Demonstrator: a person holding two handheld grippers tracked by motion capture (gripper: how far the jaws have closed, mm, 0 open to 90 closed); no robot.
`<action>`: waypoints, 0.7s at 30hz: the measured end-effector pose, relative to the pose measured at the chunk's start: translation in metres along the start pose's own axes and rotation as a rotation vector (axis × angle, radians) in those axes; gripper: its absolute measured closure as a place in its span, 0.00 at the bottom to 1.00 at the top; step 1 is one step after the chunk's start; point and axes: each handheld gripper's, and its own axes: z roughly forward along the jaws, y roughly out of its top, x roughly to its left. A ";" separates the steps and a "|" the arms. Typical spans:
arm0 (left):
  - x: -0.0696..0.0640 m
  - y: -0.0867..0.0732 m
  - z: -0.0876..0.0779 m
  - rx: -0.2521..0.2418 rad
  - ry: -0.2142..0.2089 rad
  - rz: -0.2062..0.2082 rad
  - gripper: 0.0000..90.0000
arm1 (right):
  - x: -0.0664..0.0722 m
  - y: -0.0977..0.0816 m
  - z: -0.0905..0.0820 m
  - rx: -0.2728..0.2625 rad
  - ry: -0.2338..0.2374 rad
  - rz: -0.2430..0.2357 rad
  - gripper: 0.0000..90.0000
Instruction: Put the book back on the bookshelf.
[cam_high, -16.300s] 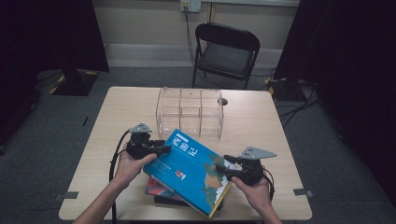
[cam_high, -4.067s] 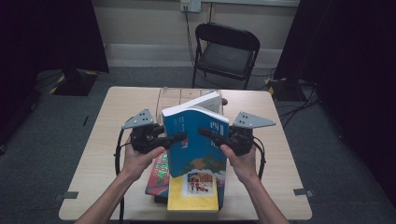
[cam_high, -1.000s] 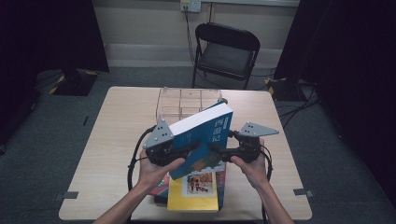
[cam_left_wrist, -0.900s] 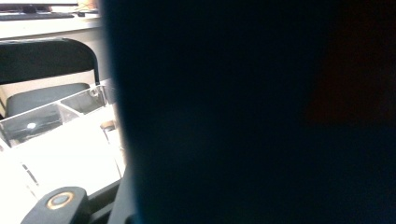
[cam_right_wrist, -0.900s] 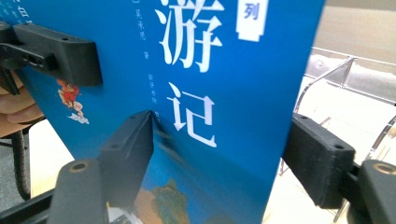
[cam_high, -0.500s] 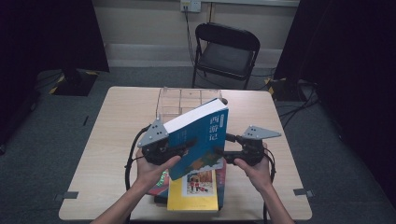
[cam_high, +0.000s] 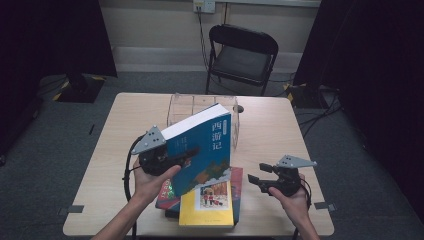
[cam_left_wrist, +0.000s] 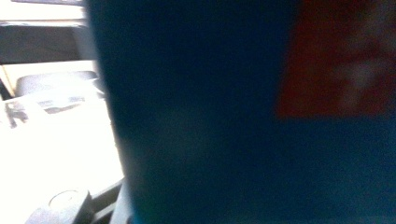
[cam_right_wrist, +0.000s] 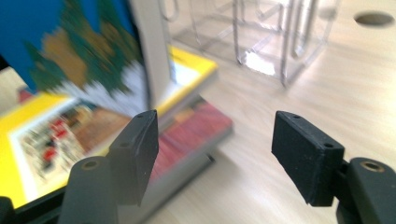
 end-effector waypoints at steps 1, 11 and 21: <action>0.001 0.000 -0.002 -0.007 0.010 -0.001 0.68 | -0.003 -0.003 0.000 0.007 -0.002 0.011 0.36; 0.019 -0.006 -0.017 -0.036 0.078 -0.092 0.68 | -0.030 -0.026 0.010 0.110 -0.160 0.056 0.26; 0.034 -0.004 -0.035 -0.050 0.159 -0.105 0.69 | -0.045 -0.037 0.018 0.194 -0.226 0.074 0.23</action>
